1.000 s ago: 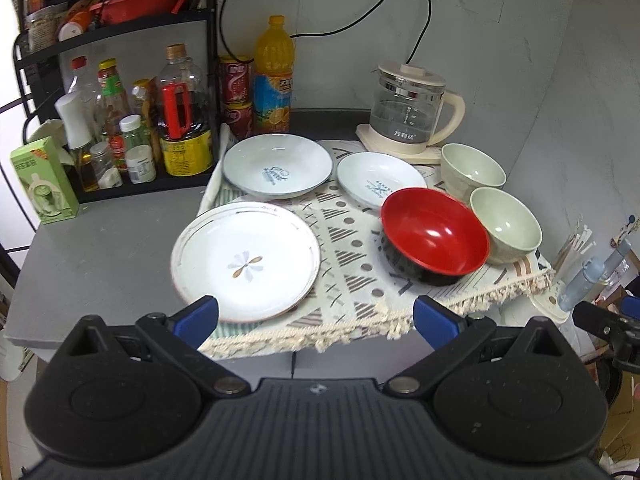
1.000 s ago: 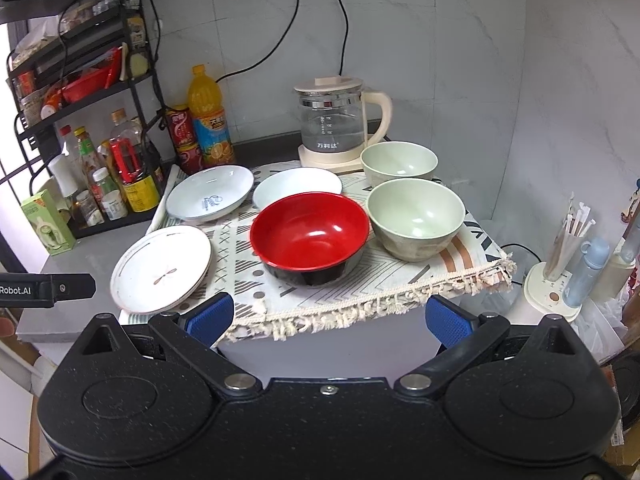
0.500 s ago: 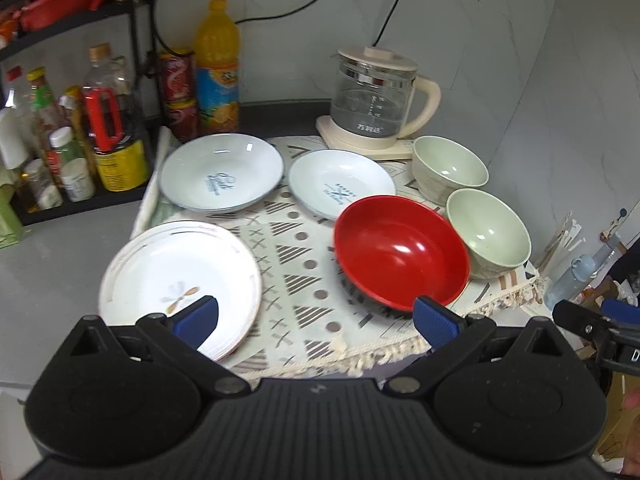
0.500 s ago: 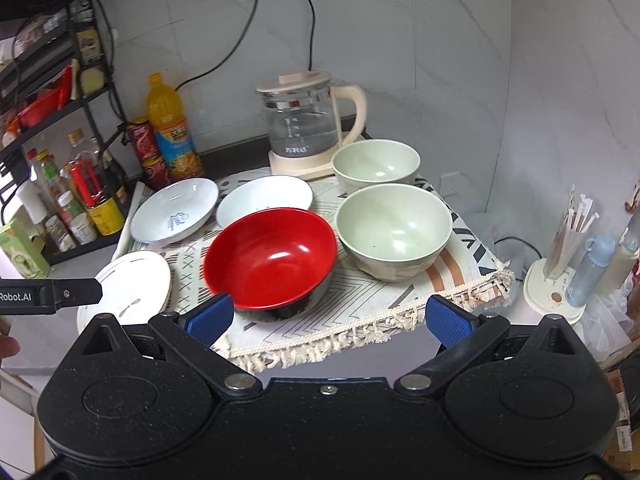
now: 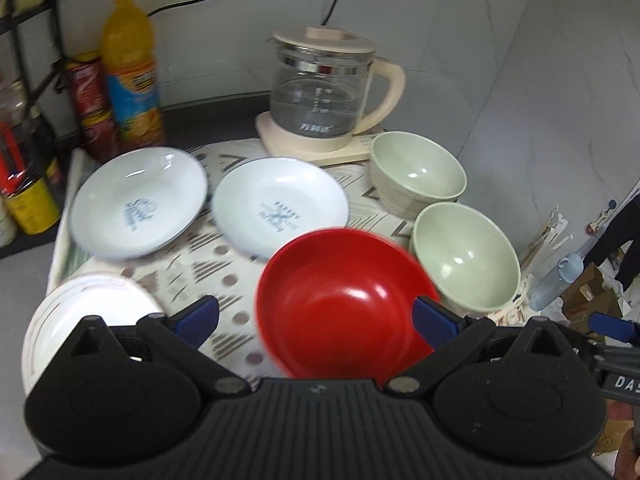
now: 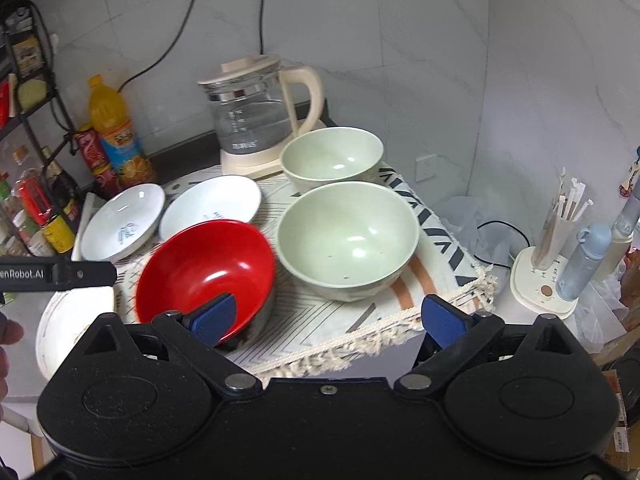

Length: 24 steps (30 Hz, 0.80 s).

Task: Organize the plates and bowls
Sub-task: 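Close both tools on the rim of the large pale green bowl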

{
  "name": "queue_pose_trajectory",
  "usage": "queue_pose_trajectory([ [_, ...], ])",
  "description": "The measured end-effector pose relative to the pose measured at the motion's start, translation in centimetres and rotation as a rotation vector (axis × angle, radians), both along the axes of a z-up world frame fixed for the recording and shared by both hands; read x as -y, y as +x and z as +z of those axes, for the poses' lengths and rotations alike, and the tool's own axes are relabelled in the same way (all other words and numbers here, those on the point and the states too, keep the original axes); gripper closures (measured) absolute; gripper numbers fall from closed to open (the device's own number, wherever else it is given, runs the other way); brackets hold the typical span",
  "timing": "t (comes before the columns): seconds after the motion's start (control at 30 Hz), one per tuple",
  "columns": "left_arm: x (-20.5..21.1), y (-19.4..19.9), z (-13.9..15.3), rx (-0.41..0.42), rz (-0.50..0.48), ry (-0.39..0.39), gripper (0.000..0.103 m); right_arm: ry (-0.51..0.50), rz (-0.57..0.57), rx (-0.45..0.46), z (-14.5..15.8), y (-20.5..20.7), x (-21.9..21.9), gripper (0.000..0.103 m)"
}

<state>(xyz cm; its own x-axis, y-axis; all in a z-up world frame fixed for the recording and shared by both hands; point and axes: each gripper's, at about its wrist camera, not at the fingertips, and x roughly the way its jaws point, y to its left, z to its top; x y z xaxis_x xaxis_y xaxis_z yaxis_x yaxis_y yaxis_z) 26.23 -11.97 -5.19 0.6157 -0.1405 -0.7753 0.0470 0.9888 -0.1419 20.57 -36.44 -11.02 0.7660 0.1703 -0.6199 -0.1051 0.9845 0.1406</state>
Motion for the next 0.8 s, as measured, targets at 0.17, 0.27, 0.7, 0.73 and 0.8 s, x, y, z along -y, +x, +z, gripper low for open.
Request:
queue_pose_trajectory([
  [0.17, 1.6, 3.2, -0.3, -0.007, -0.042, 0.006, 0.001, 0.022, -0.034, -0.025, -0.4, 2.4, 1.1, 0.010],
  [0.27, 2.5, 4.8, -0.4, -0.002, -0.070, 0.010, 0.001, 0.021, -0.050, -0.042, -0.6, 3.5, 1.5, 0.016],
  [0.7, 7.5, 10.4, -1.6, -0.028, -0.217, 0.019, 0.003, 0.111, -0.133, -0.126, -3.1, 7.7, 4.0, 0.029],
  [0.73, 7.8, 10.6, -1.7, -0.031, -0.227, 0.021, 0.003, 0.117, -0.140, -0.133, -3.3, 8.0, 4.0, 0.029],
  [0.8, 8.4, 11.1, -1.9, -0.034, -0.243, -0.001, 0.003, 0.103, -0.131, -0.128, -3.5, 8.2, 3.9, 0.029],
])
